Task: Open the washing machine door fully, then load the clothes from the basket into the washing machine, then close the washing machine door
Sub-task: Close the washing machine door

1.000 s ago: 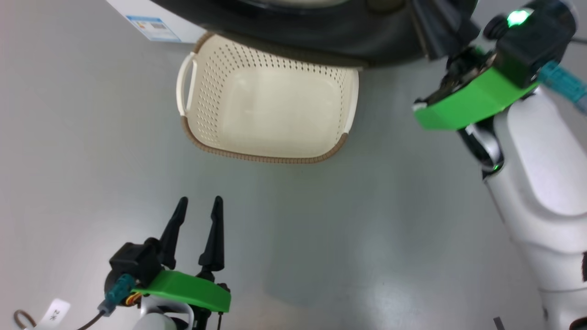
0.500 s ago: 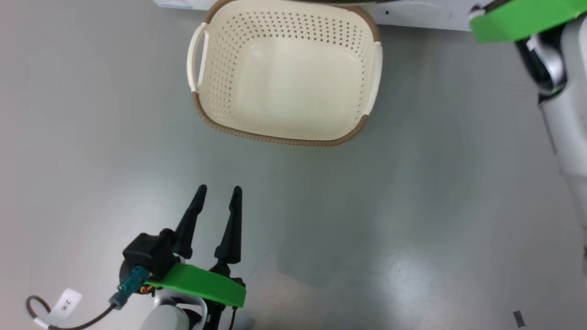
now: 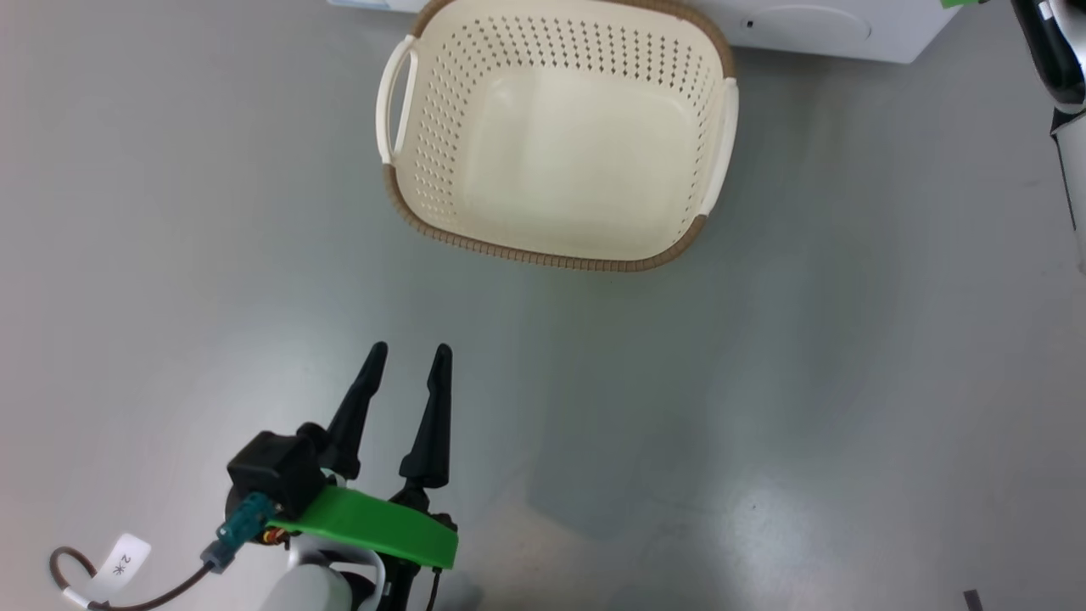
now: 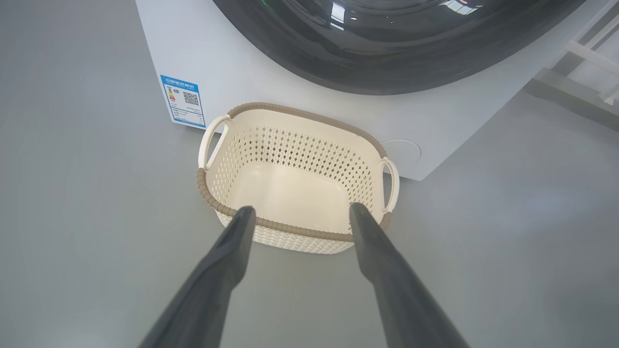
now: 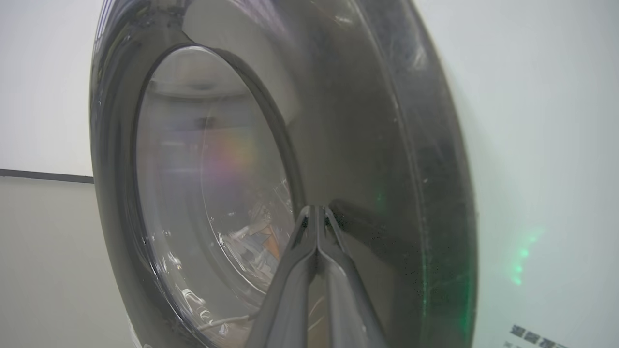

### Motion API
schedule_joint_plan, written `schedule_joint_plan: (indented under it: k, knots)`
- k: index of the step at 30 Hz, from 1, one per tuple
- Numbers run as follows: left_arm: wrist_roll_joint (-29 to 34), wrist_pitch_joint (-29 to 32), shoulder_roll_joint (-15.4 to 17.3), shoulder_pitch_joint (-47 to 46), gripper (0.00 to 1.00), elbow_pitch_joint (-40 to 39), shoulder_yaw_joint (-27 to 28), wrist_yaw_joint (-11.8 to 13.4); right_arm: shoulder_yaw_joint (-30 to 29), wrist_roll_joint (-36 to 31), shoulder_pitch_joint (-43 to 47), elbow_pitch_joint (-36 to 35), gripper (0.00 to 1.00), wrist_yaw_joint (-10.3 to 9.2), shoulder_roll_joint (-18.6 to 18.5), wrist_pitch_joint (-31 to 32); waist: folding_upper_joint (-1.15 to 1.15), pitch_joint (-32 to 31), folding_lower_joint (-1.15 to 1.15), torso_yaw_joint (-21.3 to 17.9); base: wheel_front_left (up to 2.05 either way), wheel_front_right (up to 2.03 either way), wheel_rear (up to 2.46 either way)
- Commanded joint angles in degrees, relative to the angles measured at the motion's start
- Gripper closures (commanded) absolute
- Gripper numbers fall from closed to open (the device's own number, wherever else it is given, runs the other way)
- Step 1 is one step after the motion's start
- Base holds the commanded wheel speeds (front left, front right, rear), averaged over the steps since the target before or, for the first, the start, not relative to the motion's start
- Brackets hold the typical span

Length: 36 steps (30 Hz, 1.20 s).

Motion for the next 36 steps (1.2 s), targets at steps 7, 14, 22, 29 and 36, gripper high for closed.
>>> schedule_joint_plan:
  k: [7, 14, 22, 29, 36]
  knots:
    - [-0.2, -0.4, 1.0, 0.9, 0.00, 0.7, 4.0, 0.1, -0.2, 1.2, 8.0, -4.3, 1.00, -0.65, 3.7, 0.2, 0.00, -6.8, 0.00, -3.3, 0.00, 0.00, 0.00]
    - [0.1, -0.4, 1.0, 2.6, 0.00, 2.3, 8.2, -0.1, 0.9, 2.4, 18.8, -9.9, 0.04, -0.65, 5.9, 0.2, 0.00, -13.9, 0.00, -6.1, 0.00, 0.00, 0.00]
    - [-0.6, -0.4, 1.0, 5.3, 0.00, 4.2, 12.8, -0.1, -1.7, 1.4, 33.9, -16.4, 0.00, -0.65, 7.0, 0.2, 0.00, -22.0, 0.00, -10.3, 0.00, 0.00, 0.00]
    - [1.5, -0.4, 1.0, 7.3, 0.00, 4.0, 13.8, -1.7, -7.4, 0.1, 48.2, -21.8, 0.00, -0.65, 7.6, 0.2, 0.00, -28.0, 0.00, -12.9, 0.00, 0.00, 0.00]
    - [5.7, -0.4, 1.0, 9.6, 0.00, 2.7, 14.8, -2.3, -11.5, -2.5, 59.2, -24.8, 0.00, -0.65, 7.1, 0.2, 0.00, -31.9, 0.00, -14.6, 0.00, 0.00, 0.00]
